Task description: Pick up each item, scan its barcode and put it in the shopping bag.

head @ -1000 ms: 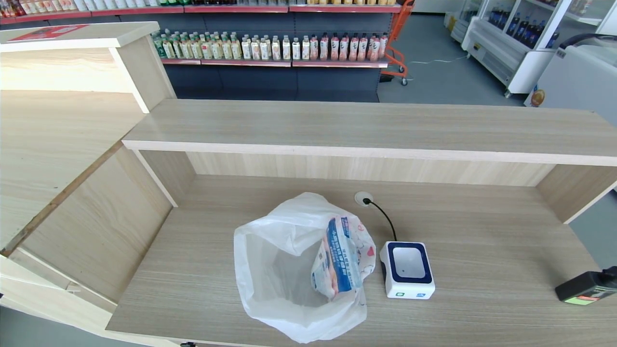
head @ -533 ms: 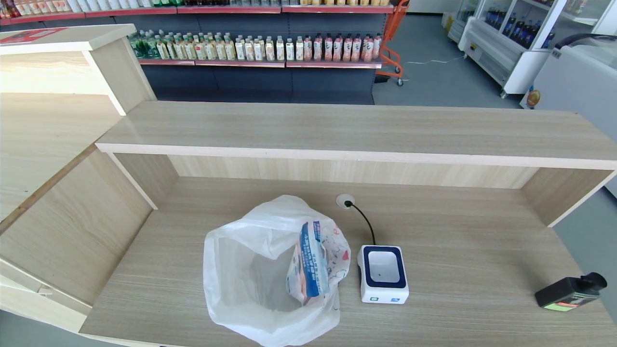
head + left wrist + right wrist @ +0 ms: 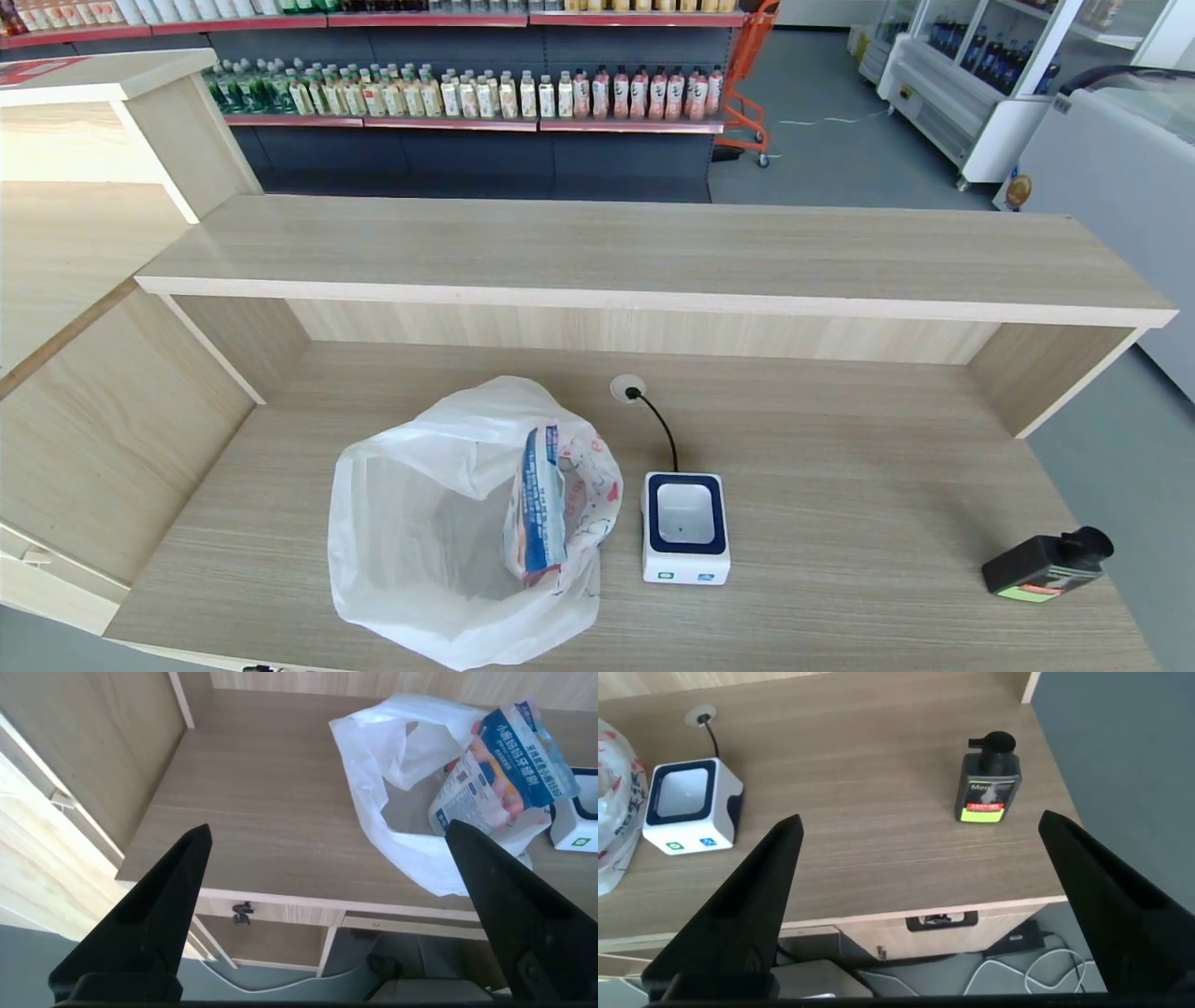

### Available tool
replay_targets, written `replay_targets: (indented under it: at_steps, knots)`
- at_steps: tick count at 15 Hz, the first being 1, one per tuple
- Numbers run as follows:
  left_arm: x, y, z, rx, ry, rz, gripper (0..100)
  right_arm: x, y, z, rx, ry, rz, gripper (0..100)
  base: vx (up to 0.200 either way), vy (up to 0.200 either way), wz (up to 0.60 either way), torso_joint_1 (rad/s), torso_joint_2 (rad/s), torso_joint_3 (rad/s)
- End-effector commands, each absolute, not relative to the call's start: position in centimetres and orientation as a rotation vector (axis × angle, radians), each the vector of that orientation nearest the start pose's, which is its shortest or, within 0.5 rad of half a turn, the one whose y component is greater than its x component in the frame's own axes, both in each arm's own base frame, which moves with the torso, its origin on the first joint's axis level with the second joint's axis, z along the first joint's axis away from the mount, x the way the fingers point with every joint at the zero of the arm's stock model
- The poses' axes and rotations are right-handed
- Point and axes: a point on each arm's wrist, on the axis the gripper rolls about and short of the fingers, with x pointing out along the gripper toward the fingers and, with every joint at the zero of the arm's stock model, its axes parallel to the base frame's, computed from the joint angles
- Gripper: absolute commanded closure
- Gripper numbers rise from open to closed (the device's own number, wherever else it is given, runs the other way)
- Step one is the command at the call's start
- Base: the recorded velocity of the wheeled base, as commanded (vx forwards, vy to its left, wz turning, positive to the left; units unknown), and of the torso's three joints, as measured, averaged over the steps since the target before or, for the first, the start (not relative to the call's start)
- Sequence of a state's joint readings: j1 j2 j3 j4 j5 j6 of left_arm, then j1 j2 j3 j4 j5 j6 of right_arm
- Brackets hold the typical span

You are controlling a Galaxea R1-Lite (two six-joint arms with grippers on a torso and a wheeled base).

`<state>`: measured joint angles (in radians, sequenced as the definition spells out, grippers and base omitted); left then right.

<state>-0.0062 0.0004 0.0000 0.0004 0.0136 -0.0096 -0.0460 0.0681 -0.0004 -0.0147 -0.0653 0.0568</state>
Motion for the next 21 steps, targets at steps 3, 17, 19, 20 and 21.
replay_targets:
  at_steps: [3, 17, 19, 20, 21]
  knots:
    - [-2.27, 0.04, 7.57, -0.014, 0.0, 0.009, 0, -1.72, -0.07, 7.84, 0.056, 0.057, -0.112, 0, -0.2, 0.0, 0.0, 0.005, 0.0, 0.002]
    - [-2.28, 0.05, 7.55, 0.003, 0.0, 0.011, 0, -1.72, -0.06, 7.84, 0.052, 0.057, -0.107, 0, -0.086, -0.071, 0.0, 0.001, 0.0, 0.001]
    - [-2.28, 0.05, 7.55, 0.003, 0.0, 0.011, 0, -1.72, -0.06, 7.84, 0.044, 0.057, -0.107, 0, 0.0, -0.2, 0.0, 0.007, 0.0, 0.0]
    - [-2.28, 0.05, 7.55, 0.003, 0.0, 0.011, 0, -1.72, -0.06, 7.85, 0.029, 0.057, -0.105, 0, 0.0, -0.2, 0.0, -0.002, 0.0, -0.002]
    - [-2.28, 0.05, 7.55, 0.003, 0.0, 0.009, 0, -1.72, -0.05, 7.85, 0.016, 0.057, -0.103, 0, 0.0, -0.2, 0.0, 0.002, 0.01, 0.002]
